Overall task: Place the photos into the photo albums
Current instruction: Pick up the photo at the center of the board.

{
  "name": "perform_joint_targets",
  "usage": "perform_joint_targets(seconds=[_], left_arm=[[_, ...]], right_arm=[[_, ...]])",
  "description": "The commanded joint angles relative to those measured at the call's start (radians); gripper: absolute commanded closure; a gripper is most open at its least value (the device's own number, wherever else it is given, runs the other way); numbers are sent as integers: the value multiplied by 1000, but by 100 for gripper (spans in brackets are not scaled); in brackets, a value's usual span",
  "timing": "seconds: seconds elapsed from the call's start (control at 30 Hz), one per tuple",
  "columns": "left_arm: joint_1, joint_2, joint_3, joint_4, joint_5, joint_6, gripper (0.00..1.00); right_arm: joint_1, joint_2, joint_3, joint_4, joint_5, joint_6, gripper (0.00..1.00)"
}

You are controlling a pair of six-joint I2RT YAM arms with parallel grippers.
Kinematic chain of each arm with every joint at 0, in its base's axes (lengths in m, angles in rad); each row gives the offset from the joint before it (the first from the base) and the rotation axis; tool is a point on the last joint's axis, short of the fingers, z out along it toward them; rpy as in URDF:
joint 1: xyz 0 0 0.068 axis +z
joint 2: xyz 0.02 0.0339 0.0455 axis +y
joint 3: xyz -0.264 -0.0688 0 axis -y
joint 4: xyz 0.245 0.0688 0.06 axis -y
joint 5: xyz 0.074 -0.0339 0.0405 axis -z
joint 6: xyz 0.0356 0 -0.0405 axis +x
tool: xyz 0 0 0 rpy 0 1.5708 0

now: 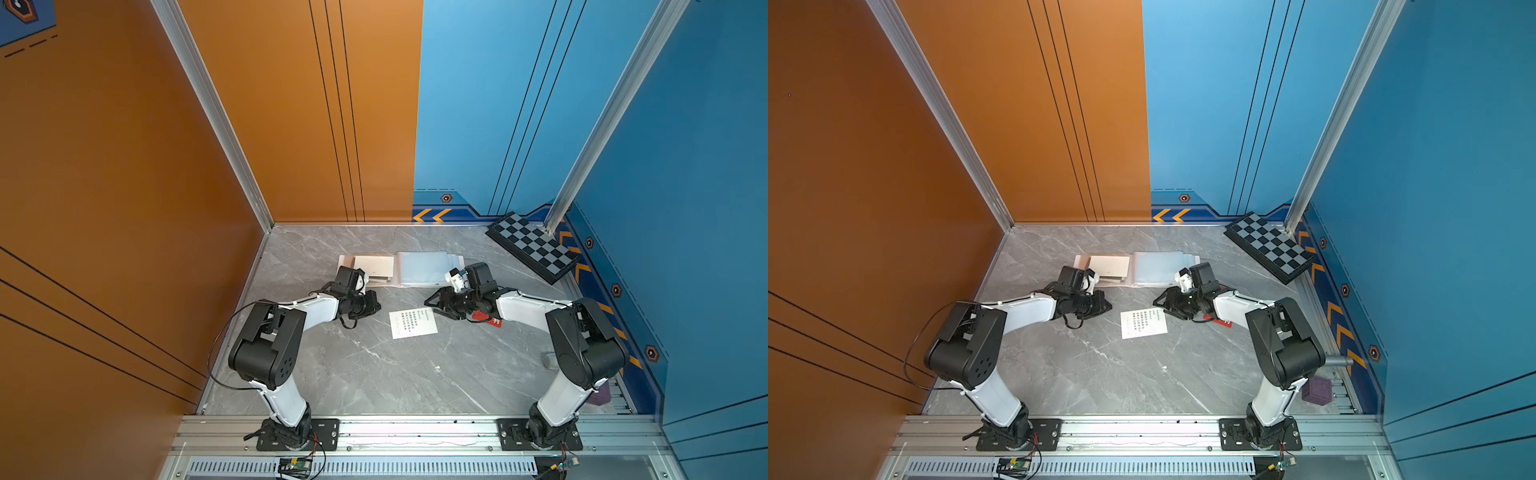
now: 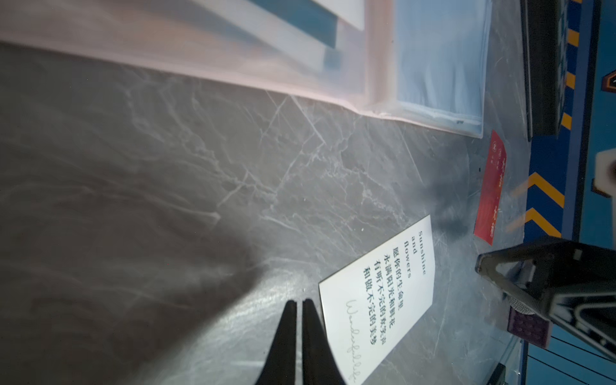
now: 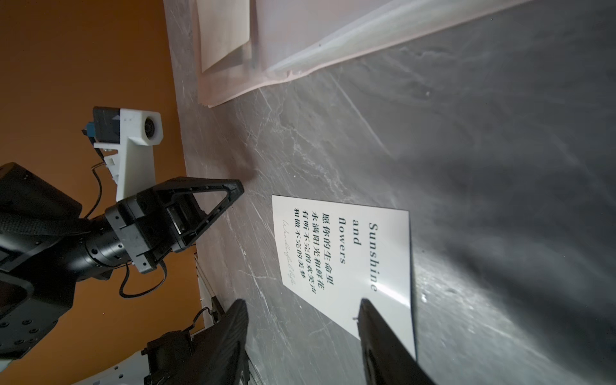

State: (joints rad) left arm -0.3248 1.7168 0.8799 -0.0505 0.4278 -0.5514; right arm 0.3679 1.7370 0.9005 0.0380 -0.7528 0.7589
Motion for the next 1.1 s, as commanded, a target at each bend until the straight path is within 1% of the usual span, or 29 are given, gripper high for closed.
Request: perform_joint_targets(seconds=[0.0, 0.13, 0.33, 0.53, 0.93, 1.07], left_arm=[[-23, 4, 35, -118, 33, 43, 91], [-57, 5, 36, -123, 78, 21, 91], [-86, -3, 22, -129, 106, -10, 90], [-92, -8, -4, -129, 111, -28, 90], [-99, 10, 0, -129, 99, -31, 90], [-98, 18, -1, -129, 97, -32, 88]], right_arm=[[-27, 25, -14, -4, -58, 5, 45], [-45, 48, 25, -125, -32, -72, 46], [-48, 74, 55, -220, -1, -138, 46], [-45, 84, 58, -230, 7, -154, 46], [-40, 100, 75, -234, 8, -157, 46], [-33, 108, 80, -237, 12, -159, 46]])
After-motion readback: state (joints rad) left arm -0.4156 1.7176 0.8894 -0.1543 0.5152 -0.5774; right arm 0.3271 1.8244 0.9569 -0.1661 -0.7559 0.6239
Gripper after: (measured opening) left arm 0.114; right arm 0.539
